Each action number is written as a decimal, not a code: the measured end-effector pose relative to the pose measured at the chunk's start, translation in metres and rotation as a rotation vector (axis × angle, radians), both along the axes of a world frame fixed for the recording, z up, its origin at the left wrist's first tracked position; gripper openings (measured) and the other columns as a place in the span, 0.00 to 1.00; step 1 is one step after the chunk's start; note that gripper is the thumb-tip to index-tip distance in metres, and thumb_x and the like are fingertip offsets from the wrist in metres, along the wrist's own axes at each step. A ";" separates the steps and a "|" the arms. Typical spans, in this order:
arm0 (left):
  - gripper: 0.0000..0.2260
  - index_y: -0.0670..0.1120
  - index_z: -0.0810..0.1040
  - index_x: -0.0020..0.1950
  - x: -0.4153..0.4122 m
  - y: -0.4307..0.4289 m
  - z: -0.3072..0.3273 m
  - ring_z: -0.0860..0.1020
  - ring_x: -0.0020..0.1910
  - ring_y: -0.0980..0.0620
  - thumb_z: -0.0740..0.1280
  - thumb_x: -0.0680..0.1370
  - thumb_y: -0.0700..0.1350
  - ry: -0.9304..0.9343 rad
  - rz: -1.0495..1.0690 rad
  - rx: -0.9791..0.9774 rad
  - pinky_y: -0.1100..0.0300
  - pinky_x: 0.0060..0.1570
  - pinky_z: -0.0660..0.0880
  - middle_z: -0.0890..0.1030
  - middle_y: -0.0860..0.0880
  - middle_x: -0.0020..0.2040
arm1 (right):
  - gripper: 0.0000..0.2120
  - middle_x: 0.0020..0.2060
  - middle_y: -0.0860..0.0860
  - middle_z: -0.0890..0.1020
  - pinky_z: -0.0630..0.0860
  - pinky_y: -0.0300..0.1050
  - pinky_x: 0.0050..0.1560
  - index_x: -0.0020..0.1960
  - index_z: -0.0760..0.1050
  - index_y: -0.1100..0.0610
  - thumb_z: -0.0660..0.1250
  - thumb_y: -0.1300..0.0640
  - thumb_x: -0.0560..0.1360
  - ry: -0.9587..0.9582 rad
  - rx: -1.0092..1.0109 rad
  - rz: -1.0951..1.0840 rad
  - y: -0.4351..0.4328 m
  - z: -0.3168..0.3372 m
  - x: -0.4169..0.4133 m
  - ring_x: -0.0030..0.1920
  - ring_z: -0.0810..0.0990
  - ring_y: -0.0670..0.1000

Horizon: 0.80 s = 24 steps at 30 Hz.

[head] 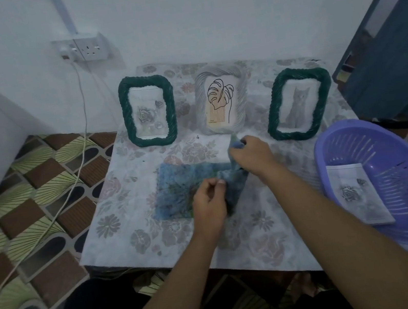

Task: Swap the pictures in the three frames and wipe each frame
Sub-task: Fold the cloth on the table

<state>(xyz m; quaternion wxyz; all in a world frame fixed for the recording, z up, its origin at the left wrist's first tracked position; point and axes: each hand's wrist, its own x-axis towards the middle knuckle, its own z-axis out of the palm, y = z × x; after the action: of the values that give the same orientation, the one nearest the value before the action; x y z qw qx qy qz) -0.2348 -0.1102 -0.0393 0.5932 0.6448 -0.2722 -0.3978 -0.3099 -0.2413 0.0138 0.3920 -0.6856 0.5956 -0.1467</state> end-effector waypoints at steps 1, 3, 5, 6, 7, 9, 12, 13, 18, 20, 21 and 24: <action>0.11 0.49 0.74 0.40 0.006 0.003 0.000 0.71 0.33 0.56 0.64 0.82 0.44 0.071 0.063 -0.006 0.57 0.38 0.68 0.74 0.57 0.31 | 0.06 0.41 0.52 0.76 0.70 0.44 0.36 0.46 0.72 0.58 0.63 0.55 0.75 -0.055 0.008 -0.010 0.003 0.001 0.011 0.43 0.76 0.55; 0.09 0.50 0.74 0.42 0.019 0.011 0.000 0.72 0.34 0.56 0.64 0.82 0.42 0.181 0.147 -0.026 0.54 0.41 0.69 0.75 0.57 0.32 | 0.08 0.46 0.55 0.79 0.76 0.47 0.45 0.49 0.75 0.59 0.64 0.56 0.74 -0.122 0.031 -0.023 0.010 0.001 0.032 0.47 0.78 0.55; 0.05 0.50 0.75 0.47 0.034 0.021 -0.001 0.75 0.36 0.54 0.65 0.81 0.42 0.206 0.179 -0.040 0.51 0.42 0.72 0.77 0.55 0.35 | 0.11 0.51 0.57 0.80 0.77 0.49 0.49 0.54 0.75 0.60 0.64 0.55 0.75 -0.151 0.059 -0.024 0.018 -0.003 0.052 0.50 0.79 0.57; 0.02 0.50 0.75 0.50 0.042 0.026 -0.002 0.78 0.38 0.52 0.66 0.80 0.43 0.192 0.182 -0.034 0.51 0.43 0.75 0.80 0.53 0.37 | 0.12 0.53 0.57 0.79 0.76 0.48 0.48 0.56 0.74 0.60 0.63 0.56 0.76 -0.157 0.066 -0.019 0.022 -0.005 0.061 0.51 0.79 0.57; 0.04 0.51 0.75 0.52 0.051 0.031 -0.005 0.80 0.40 0.51 0.68 0.79 0.46 0.170 0.185 -0.021 0.51 0.45 0.78 0.82 0.51 0.40 | 0.12 0.54 0.57 0.78 0.74 0.47 0.47 0.58 0.73 0.60 0.63 0.56 0.77 -0.159 0.066 -0.010 0.026 -0.008 0.071 0.51 0.78 0.56; 0.08 0.56 0.77 0.51 0.070 0.039 -0.012 0.83 0.45 0.50 0.72 0.75 0.54 0.052 0.191 0.072 0.48 0.48 0.81 0.83 0.49 0.44 | 0.14 0.54 0.56 0.76 0.72 0.47 0.49 0.61 0.71 0.61 0.63 0.57 0.78 -0.157 0.065 -0.001 0.035 -0.013 0.088 0.53 0.76 0.57; 0.07 0.51 0.80 0.44 0.091 0.049 -0.020 0.84 0.39 0.49 0.71 0.76 0.54 -0.143 0.220 0.226 0.48 0.40 0.82 0.84 0.50 0.36 | 0.14 0.52 0.55 0.74 0.70 0.45 0.48 0.62 0.69 0.62 0.62 0.57 0.79 -0.138 0.078 0.030 0.047 -0.022 0.107 0.51 0.73 0.55; 0.09 0.48 0.81 0.43 0.097 0.052 -0.022 0.84 0.36 0.48 0.70 0.77 0.53 -0.150 0.242 0.259 0.48 0.38 0.82 0.84 0.50 0.34 | 0.13 0.50 0.54 0.74 0.69 0.44 0.45 0.61 0.70 0.62 0.62 0.57 0.79 -0.143 0.092 0.036 0.049 -0.024 0.112 0.50 0.73 0.55; 0.13 0.46 0.82 0.37 0.111 0.060 -0.027 0.83 0.30 0.48 0.70 0.77 0.52 -0.153 0.250 0.391 0.47 0.36 0.82 0.83 0.48 0.30 | 0.10 0.49 0.51 0.80 0.79 0.50 0.48 0.57 0.72 0.54 0.63 0.54 0.77 -0.218 0.196 0.047 0.054 -0.038 0.118 0.49 0.80 0.53; 0.15 0.43 0.82 0.35 0.114 0.060 -0.025 0.83 0.30 0.46 0.71 0.76 0.51 -0.161 0.233 0.414 0.47 0.37 0.82 0.82 0.47 0.29 | 0.09 0.49 0.50 0.80 0.80 0.55 0.56 0.57 0.72 0.52 0.61 0.55 0.78 -0.273 0.213 0.043 0.054 -0.041 0.115 0.50 0.82 0.54; 0.15 0.41 0.81 0.34 0.115 0.060 -0.026 0.83 0.30 0.45 0.71 0.76 0.50 -0.161 0.217 0.425 0.46 0.36 0.82 0.82 0.46 0.29 | 0.07 0.48 0.50 0.80 0.80 0.56 0.56 0.56 0.73 0.52 0.61 0.57 0.78 -0.305 0.202 0.032 0.053 -0.043 0.112 0.49 0.83 0.54; 0.15 0.38 0.81 0.34 0.118 0.060 -0.025 0.82 0.30 0.42 0.71 0.76 0.48 -0.161 0.182 0.452 0.45 0.34 0.82 0.82 0.44 0.28 | 0.09 0.47 0.51 0.81 0.81 0.51 0.52 0.52 0.75 0.53 0.58 0.64 0.79 -0.341 0.074 0.021 0.048 -0.042 0.099 0.45 0.83 0.52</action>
<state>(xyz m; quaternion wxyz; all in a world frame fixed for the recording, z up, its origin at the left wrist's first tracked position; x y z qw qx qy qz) -0.1170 -0.0505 -0.0647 0.4437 0.8124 -0.1637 -0.3410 -0.2104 -0.1928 -0.0287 0.5138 -0.6420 0.5185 -0.2346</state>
